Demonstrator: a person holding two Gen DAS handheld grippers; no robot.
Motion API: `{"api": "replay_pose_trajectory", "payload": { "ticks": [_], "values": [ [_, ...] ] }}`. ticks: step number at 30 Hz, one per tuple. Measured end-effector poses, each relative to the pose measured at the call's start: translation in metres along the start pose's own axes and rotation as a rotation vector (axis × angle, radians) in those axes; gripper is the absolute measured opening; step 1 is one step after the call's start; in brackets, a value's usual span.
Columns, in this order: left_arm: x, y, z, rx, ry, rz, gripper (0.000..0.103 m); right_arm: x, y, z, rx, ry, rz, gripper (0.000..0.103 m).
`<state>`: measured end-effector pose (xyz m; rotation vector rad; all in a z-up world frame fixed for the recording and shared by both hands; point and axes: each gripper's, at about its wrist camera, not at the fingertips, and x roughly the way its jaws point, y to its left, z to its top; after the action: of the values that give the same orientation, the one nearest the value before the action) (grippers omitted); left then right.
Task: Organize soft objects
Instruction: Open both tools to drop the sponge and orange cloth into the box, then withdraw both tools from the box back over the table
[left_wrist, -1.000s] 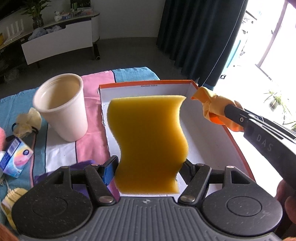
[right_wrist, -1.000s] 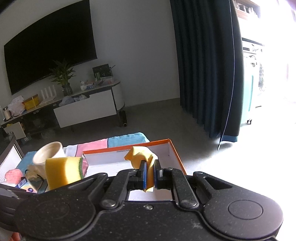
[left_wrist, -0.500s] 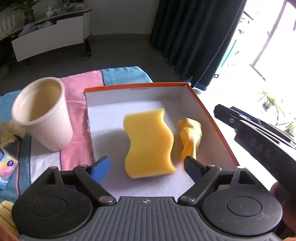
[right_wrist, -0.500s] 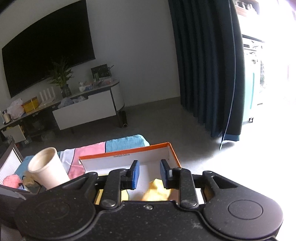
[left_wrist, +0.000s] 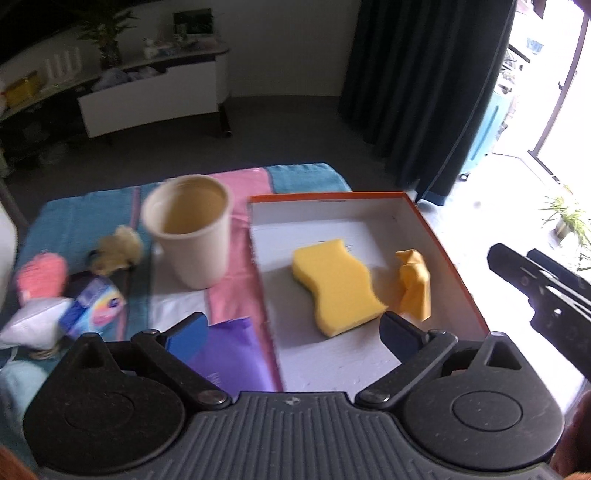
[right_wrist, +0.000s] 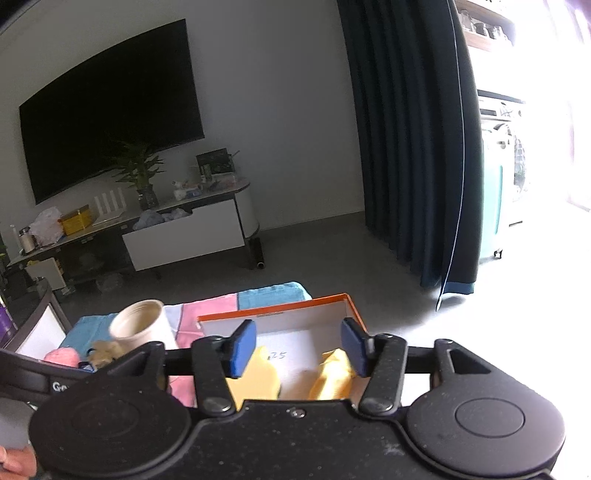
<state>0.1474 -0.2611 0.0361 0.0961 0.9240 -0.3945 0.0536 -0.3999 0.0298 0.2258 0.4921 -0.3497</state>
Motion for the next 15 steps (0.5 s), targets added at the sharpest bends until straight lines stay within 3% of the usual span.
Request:
{"api": "replay_pose_trajectory", "payload": {
  "ticks": [5,15],
  "values": [
    [-0.019,0.016,-0.009,-0.019,-0.024,0.054,0.103,-0.014,0.016,-0.005,-0.004,0.006,0.028,0.067],
    [-0.039,0.051,-0.026,-0.079,-0.039,0.090,0.103,-0.029,0.056,-0.014,-0.042,0.015,0.084,0.067]
  ]
}}
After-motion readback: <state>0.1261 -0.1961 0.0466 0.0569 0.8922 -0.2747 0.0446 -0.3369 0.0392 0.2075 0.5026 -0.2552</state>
